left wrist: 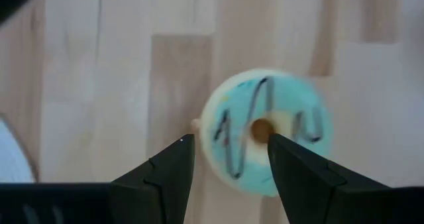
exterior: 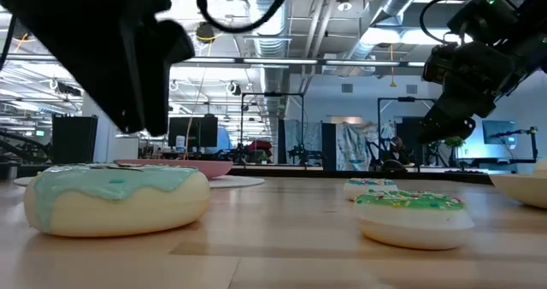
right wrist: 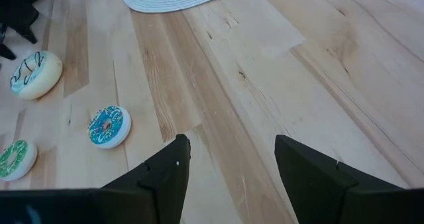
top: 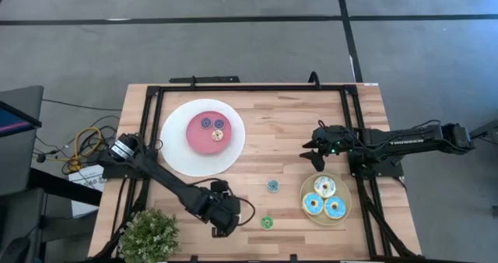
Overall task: Pick & Place donuts
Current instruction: Put the large light green donut onto the brown plate
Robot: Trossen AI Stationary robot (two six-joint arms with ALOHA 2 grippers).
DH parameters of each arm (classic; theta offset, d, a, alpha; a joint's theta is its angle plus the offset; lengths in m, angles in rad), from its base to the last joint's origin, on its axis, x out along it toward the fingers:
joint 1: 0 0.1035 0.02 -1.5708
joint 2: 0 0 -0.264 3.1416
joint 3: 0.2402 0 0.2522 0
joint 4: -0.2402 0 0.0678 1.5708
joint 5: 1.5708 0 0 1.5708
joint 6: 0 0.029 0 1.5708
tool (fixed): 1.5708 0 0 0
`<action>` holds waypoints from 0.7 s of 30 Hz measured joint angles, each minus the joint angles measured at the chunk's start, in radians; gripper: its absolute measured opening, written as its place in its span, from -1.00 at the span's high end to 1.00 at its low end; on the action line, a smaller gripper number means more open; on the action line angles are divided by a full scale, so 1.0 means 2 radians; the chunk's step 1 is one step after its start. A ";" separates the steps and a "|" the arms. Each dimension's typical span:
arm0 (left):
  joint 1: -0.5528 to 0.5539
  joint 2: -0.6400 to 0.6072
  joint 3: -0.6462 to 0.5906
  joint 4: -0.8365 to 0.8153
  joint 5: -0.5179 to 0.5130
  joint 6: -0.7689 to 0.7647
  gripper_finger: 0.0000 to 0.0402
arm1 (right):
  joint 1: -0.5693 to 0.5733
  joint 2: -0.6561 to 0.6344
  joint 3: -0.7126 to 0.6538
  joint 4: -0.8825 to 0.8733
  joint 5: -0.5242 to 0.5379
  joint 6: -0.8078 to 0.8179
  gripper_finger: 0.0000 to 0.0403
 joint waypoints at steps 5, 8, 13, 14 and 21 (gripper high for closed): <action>0.011 0.000 -0.026 0.033 0.024 -0.003 0.08 | 0.000 0.000 0.000 0.000 0.000 0.000 -0.04; 0.015 0.000 -0.035 0.046 0.027 -0.004 0.08 | 0.000 0.000 0.000 0.000 0.000 0.000 -0.04; 0.016 0.000 -0.035 0.052 0.023 -0.005 0.04 | 0.000 0.000 0.000 0.000 0.000 0.000 -0.04; 0.016 0.000 -0.035 0.051 0.023 -0.005 0.01 | 0.000 0.000 0.000 0.000 0.000 0.000 -0.04; 0.016 0.000 -0.035 0.051 0.022 -0.017 -0.22 | 0.000 0.000 0.000 0.000 0.000 0.000 -0.04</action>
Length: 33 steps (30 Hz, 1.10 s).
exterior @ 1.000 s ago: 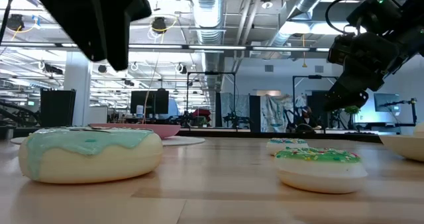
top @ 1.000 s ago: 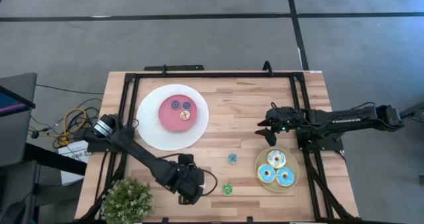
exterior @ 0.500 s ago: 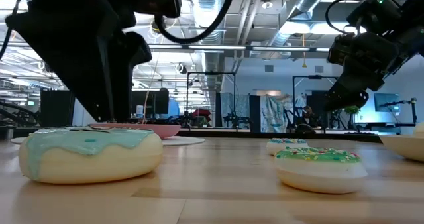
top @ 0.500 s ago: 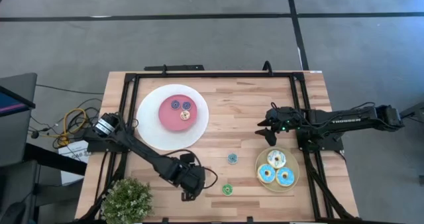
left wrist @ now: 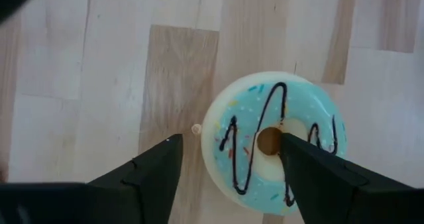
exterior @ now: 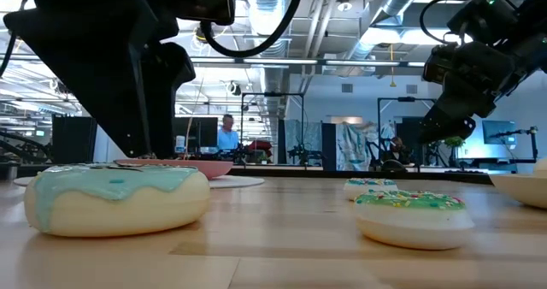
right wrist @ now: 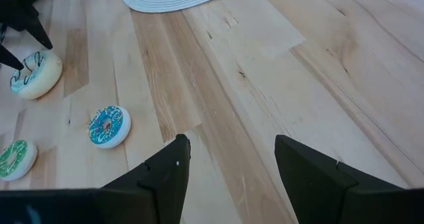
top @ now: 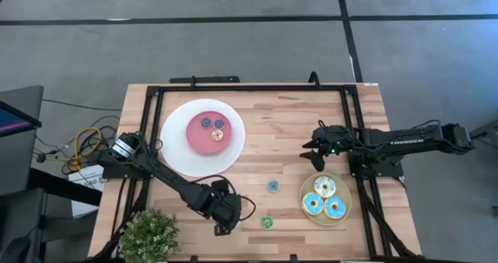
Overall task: Pick & Place donuts
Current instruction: Put the large light green donut onto the brown plate
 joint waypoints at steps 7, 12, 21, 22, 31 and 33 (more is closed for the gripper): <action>0.000 0.000 0.000 0.000 -0.005 0.021 -0.33 | 0.000 0.000 0.000 0.000 0.000 0.000 -0.04; -0.001 0.020 -0.001 0.000 0.003 0.026 -0.33 | 0.000 0.000 0.000 -0.001 0.000 0.000 -0.04; 0.000 0.040 0.000 0.022 0.016 0.036 -0.32 | 0.000 0.002 0.001 -0.003 0.000 0.000 -0.04; 0.000 0.041 0.000 0.021 0.017 0.036 -0.31 | 0.000 0.002 0.001 -0.002 0.000 0.000 -0.04; 0.000 0.041 0.000 0.023 0.023 0.036 -0.05 | 0.000 0.008 0.000 0.001 0.000 0.000 -0.04; 0.000 0.041 0.000 0.023 0.024 0.036 0.03 | 0.000 0.008 0.000 0.000 0.000 0.000 -0.04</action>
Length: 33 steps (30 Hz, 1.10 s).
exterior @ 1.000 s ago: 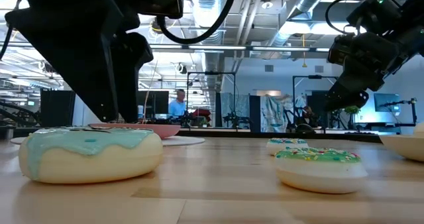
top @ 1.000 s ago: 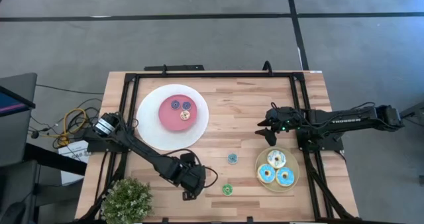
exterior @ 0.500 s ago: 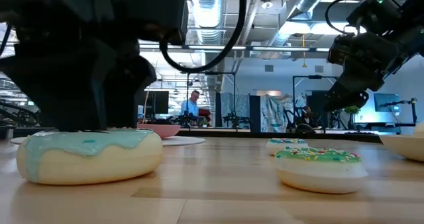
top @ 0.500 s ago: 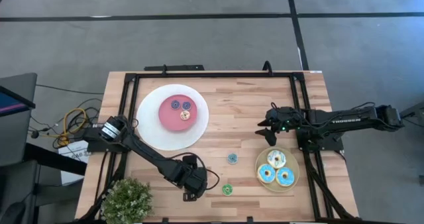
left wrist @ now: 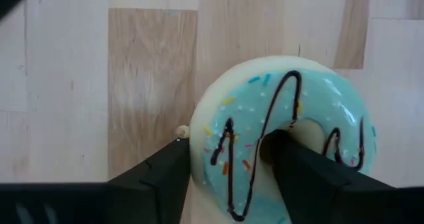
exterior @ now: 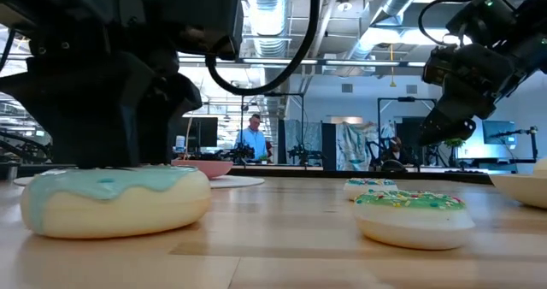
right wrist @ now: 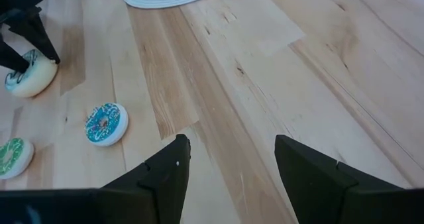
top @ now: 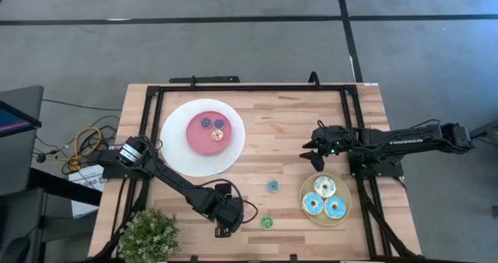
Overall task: Pick & Place donuts
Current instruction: Put the large light green donut onto the brown plate
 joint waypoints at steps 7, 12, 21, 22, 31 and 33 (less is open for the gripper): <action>0.001 0.000 0.000 0.000 0.000 0.006 0.24 | 0.000 0.000 0.000 0.000 0.000 0.000 -0.04; 0.012 0.000 0.000 -0.001 0.005 0.014 0.31 | 0.000 0.000 0.000 0.000 0.000 0.000 -0.04; 0.064 0.000 0.055 -0.060 0.033 0.087 0.36 | 0.000 0.000 0.000 0.000 0.000 0.005 -0.04; 0.070 0.000 0.066 -0.071 0.026 0.105 0.36 | 0.000 0.000 0.000 0.000 0.000 0.005 -0.04; 0.135 -0.001 0.188 -0.022 -0.028 0.262 0.36 | 0.000 0.000 0.000 0.000 0.000 0.005 -0.04; 0.147 0.004 0.204 0.036 -0.012 0.292 0.37 | 0.000 0.000 0.000 0.001 0.000 0.005 -0.04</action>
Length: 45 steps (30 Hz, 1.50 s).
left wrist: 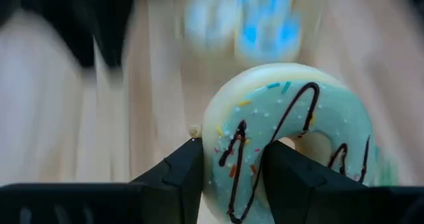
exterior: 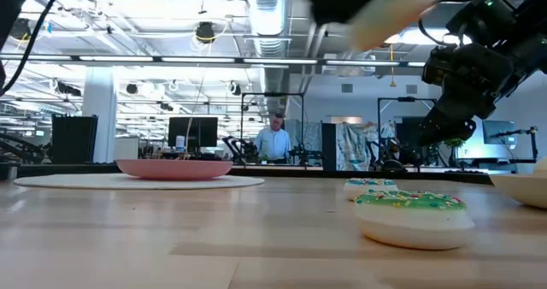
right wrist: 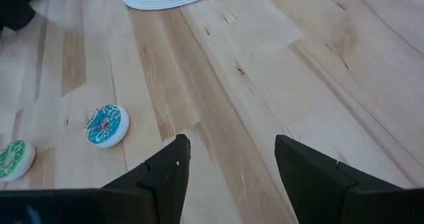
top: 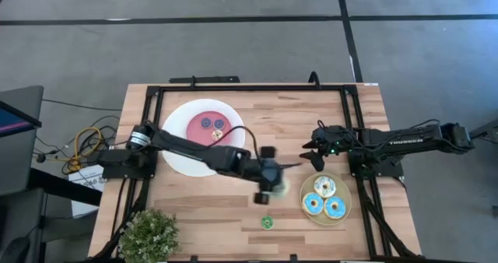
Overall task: Pick & Place donuts
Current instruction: Put the large light green donut onto the brown plate
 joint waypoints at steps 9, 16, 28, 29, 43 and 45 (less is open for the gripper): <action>0.014 0.156 0.153 0.107 0.064 0.115 0.37 | 0.000 0.000 0.000 0.003 0.001 0.000 -0.04; 0.014 0.269 0.310 0.092 0.087 0.119 0.37 | -0.006 -0.001 0.000 -0.025 0.003 -0.008 -0.04; 0.014 0.275 0.291 0.178 0.132 0.139 0.37 | -0.057 0.003 0.000 -0.011 0.079 -0.027 -0.04; 0.014 0.275 0.291 0.183 0.132 0.143 0.37 | -0.061 0.003 0.000 0.000 0.100 -0.021 -0.04; 0.023 0.330 0.303 0.283 0.159 0.100 0.37 | -0.129 0.002 0.000 0.030 0.144 -0.023 -0.04; 0.028 0.332 0.308 0.287 0.161 0.075 0.37 | -0.132 0.002 0.000 0.023 0.143 -0.023 -0.04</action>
